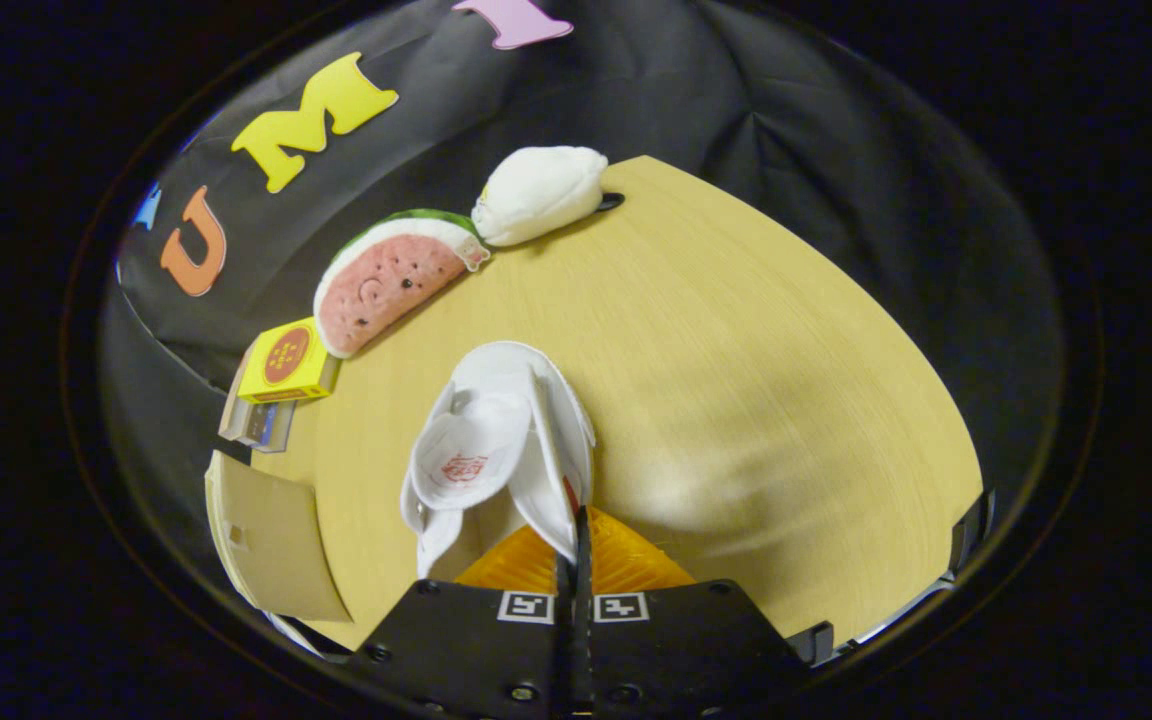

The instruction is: Open the storage box then place both shoes into the box .Put the left shoe in first, then the right shoe, with the right side of both shoes facing outward in a uniform manner.

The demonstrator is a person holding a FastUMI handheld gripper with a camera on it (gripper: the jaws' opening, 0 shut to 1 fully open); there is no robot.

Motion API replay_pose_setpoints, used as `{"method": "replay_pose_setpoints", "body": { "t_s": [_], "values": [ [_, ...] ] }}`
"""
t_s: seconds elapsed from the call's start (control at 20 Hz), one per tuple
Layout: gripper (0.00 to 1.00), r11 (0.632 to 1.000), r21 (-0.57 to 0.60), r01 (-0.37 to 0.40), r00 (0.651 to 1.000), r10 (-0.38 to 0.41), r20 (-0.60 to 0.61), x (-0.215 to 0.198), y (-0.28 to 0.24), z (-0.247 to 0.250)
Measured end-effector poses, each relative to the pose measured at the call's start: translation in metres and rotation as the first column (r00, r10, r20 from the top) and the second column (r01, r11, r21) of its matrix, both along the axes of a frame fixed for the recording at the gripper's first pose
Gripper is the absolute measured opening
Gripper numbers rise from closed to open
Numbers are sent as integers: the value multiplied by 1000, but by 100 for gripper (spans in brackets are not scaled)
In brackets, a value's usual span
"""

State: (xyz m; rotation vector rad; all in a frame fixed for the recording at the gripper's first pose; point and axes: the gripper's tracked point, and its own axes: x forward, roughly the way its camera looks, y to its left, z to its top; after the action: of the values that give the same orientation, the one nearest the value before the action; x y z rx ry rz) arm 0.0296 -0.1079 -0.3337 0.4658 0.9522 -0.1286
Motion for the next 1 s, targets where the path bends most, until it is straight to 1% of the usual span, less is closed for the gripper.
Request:
{"method": "replay_pose_setpoints", "body": {
  "t_s": [0.2,0.4,0.6,0.85,1.0],
  "values": [
    [0,1000,-6,8,999,-7,44,-5,36,33],
    [0,1000,-19,16,997,-15,73,-20,82,64],
    [0,1000,25,14,995,-16,93,-34,145,93],
    [0,999,25,-23,988,19,152,-41,226,131],
    [0,998,38,-58,985,51,167,-45,281,143]
  ]
}}
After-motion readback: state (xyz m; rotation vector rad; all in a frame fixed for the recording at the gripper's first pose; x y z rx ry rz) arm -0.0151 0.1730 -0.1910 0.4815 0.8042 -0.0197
